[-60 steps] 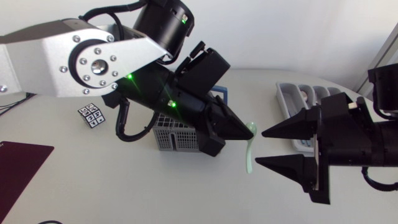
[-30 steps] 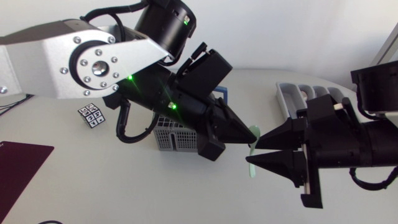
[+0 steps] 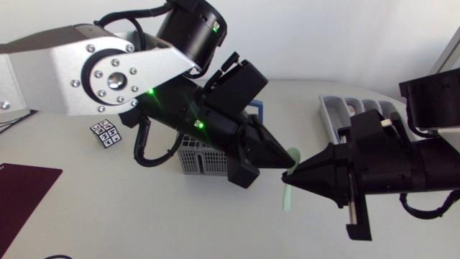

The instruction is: Transfer all utensils from the basket to the drawer tray.

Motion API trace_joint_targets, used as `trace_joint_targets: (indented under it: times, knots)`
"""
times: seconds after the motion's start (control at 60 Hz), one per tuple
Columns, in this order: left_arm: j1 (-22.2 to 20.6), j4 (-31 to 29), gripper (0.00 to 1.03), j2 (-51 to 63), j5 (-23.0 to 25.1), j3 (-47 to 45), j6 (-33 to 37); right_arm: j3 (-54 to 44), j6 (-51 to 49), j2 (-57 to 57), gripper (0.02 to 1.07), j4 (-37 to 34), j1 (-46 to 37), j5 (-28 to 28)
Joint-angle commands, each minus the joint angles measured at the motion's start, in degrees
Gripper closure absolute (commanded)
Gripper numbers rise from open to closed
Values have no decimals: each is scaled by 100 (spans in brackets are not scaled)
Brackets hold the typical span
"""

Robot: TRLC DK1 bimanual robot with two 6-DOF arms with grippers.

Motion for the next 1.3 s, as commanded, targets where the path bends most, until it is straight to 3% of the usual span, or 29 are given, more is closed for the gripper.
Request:
trace_joint_targets:
  times: [0.0, 0.1, 0.15, 0.267, 0.383, 0.5, 0.583, 0.633, 0.767, 1.133, 1.283]
  knots:
    - [8, -19, 61, -87, 102, -130, 130, 73, 155, 58, 101, -62, 52, -14]
    - [34, -1, 16, -131, 102, -78, 130, 56, 137, 58, 101, -141, 43, -5]
    - [96, 16, 6, -167, 94, -51, 130, 38, 119, 58, 101, -167, 43, 39]
    - [315, 175, 6, -219, 32, 1, 7, -6, -74, 50, 101, -325, -159, 118]
    - [649, 561, 6, -219, -363, 1, -327, -6, -469, 85, 101, -580, -669, 162]
    - [843, 957, 6, -52, -1374, -43, -529, 3, -909, 164, 101, -703, -1380, 381]
    - [843, 957, 6, 80, -1761, -78, -485, -94, -1269, 199, 101, -589, -1794, 900]
    - [790, 1062, 6, 176, -2209, -174, -441, -261, -1533, 190, 101, -334, -2004, 1515]
    - [641, 1098, 6, 431, -2921, -201, -292, -577, -2139, 199, 101, 237, -2629, 2289]
    - [140, 1458, 6, 888, -4196, -333, 33, -744, -3590, 1456, 101, 2188, -4782, 2851]
    - [78, 1511, 6, 1038, -4363, -306, 51, -683, -3844, 2185, 101, 3006, -5195, 3018]
